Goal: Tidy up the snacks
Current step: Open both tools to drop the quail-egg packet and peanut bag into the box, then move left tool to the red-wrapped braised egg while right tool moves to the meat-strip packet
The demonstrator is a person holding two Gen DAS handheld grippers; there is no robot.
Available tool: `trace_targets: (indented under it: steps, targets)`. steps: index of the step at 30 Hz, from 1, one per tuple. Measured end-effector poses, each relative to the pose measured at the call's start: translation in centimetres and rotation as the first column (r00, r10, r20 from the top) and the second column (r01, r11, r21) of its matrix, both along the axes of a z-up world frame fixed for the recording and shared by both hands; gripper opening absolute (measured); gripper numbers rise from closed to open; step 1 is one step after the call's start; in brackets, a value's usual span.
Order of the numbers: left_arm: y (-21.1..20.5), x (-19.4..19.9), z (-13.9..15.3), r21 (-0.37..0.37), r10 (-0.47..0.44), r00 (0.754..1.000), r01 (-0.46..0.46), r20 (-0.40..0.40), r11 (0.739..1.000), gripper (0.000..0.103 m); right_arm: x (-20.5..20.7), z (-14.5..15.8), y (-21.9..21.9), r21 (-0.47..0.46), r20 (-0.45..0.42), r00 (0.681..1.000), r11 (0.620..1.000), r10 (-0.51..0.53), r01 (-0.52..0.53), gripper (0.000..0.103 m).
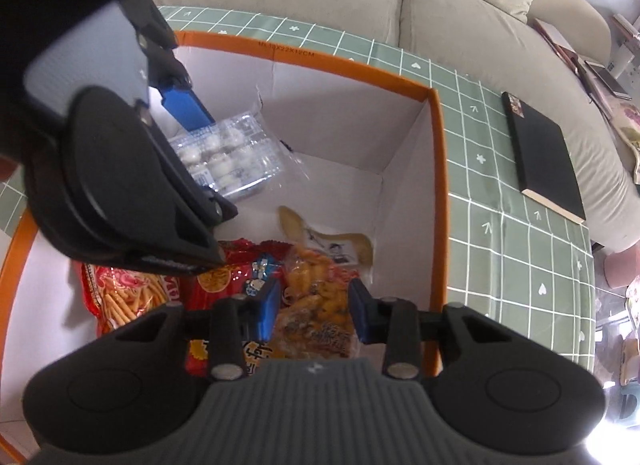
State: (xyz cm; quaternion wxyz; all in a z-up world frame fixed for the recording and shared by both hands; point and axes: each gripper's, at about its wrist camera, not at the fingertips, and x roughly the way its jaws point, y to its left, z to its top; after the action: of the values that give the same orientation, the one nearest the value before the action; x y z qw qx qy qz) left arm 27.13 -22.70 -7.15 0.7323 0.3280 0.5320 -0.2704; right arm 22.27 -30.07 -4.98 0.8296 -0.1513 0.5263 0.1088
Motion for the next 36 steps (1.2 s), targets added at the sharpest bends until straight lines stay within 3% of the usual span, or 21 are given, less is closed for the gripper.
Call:
trace_targets:
  steps: [4, 12, 19, 23, 29, 32, 36]
  targets:
    - [-0.4, 0.0, -0.9, 0.02, -0.022, 1.0, 0.022, 0.005, 1.0, 0.068, -0.4, -0.2, 0.4, 0.0, 0.008, 1.0, 1.0, 0.023, -0.023, 0.046]
    - [-0.5, -0.2, -1.0, 0.036, -0.065, 0.997, 0.064, 0.046, 0.997, 0.088, -1.0, -0.2, 0.6, 0.006, 0.013, 0.998, 0.998, 0.056, -0.056, 0.053]
    - [-0.2, 0.3, 1.2, 0.016, -0.03, 1.0, 0.03, -0.005, 0.999, 0.089, -1.4, -0.2, 0.9, -0.001, 0.0, 0.997, 0.997, 0.073, -0.073, 0.058]
    - [0.6, -0.1, 3.1, -0.027, -0.006, 1.0, 0.006, -0.009, 1.0, 0.089, -1.4, 0.3, 0.8, 0.009, -0.004, 0.998, 0.998, 0.061, -0.061, 0.059]
    - [2.5, -0.3, 5.7, -0.095, 0.103, 0.995, -0.101, 0.009, 0.99, 0.089, -1.6, 1.9, 1.4, 0.019, 0.04, 0.999, 1.0, 0.017, -0.018, 0.06]
    - [4.1, -0.9, 7.3, -0.134, 0.148, 0.988, -0.141, 0.047, 0.981, 0.089, -1.9, 2.8, 2.3, 0.011, 0.058, 0.998, 1.0, 0.005, -0.006, 0.066]
    - [7.2, -2.1, 9.6, -0.225, 0.22, 0.967, -0.188, 0.125, 0.956, 0.089, -2.7, 4.9, 3.4, 0.041, 0.13, 0.991, 0.999, -0.039, 0.034, 0.067]
